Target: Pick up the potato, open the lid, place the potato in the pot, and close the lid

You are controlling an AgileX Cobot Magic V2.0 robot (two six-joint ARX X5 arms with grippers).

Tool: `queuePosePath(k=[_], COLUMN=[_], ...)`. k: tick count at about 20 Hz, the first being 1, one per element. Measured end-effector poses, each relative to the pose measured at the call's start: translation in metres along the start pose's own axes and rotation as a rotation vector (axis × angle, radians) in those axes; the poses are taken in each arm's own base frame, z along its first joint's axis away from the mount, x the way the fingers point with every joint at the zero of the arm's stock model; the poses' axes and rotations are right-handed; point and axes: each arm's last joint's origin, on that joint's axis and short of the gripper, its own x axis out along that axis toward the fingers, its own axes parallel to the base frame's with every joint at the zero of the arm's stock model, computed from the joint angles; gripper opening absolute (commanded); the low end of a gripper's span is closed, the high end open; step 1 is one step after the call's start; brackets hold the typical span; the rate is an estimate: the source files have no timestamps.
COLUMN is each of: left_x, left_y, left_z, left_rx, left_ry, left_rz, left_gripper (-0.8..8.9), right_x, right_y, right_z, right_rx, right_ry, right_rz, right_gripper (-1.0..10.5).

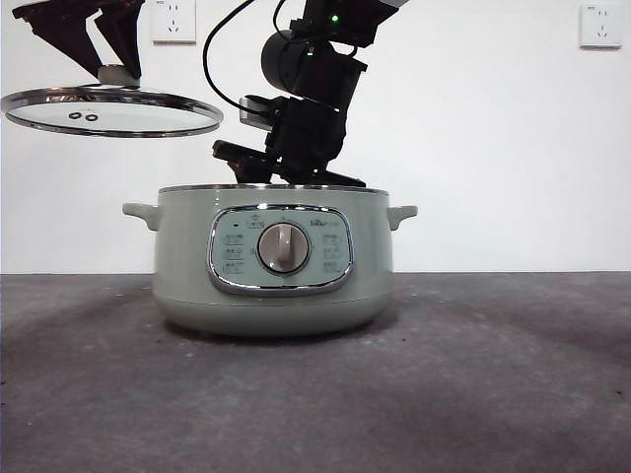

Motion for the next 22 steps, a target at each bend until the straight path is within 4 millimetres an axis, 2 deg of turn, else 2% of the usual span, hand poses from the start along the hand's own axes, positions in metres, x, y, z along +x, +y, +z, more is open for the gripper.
queuePosePath(k=[9, 11, 15, 18, 22], left_x=[0.0, 0.0, 0.0, 0.0, 0.0], left_y=[0.0, 0.0, -0.001, -0.001, -0.007], left_z=[0.0, 0.0, 0.0, 0.0, -0.002], left_rx=[0.0, 0.0, 0.0, 0.0, 0.006], left_ry=[0.0, 0.0, -0.007, -0.006, 0.019], left_rz=[-0.001, -0.004, -0.045, -0.047, -0.059], left_gripper=[-0.09, -0.09, -0.09, -0.09, -0.09], right_x=[-0.003, -0.015, -0.052, -0.079, -0.092], right_y=[0.003, 0.005, 0.011, 0.016, 0.023], right_z=[-0.001, 0.002, 0.012, 0.012, 0.011], right_rx=[-0.002, -0.002, -0.008, -0.011, -0.025], right_ry=[0.018, 0.022, -0.011, 0.003, -0.008], right_rz=[-0.01, -0.01, -0.007, -0.012, -0.005], right_gripper=[9.1, 9.1, 9.1, 9.1, 9.1])
